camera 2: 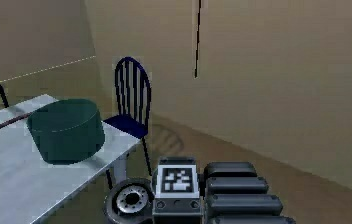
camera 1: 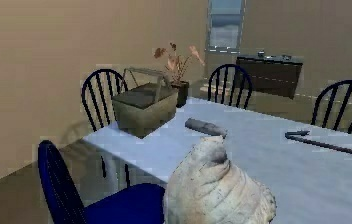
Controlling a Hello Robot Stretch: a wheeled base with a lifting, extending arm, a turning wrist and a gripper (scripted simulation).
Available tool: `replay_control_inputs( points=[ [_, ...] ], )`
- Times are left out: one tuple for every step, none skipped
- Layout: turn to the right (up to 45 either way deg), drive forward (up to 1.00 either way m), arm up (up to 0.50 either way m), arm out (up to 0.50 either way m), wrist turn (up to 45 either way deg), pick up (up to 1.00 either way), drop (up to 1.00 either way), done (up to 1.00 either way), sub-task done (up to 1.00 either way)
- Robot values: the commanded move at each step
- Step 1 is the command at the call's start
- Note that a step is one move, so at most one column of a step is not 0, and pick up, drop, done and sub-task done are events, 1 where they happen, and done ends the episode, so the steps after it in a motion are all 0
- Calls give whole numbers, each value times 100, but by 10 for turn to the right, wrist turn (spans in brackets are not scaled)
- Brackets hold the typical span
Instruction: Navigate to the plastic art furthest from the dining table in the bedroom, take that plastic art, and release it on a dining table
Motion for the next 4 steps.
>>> replay_control_inputs(
  points=[
    [450,0,0,0,0,0,0,0,0],
    [150,0,0,0,0,0,0,0,0],
    [-450,0,0,0,0,0,0,0,0],
    [-120,0,0,0,0,0,0,0,0]
  ],
)
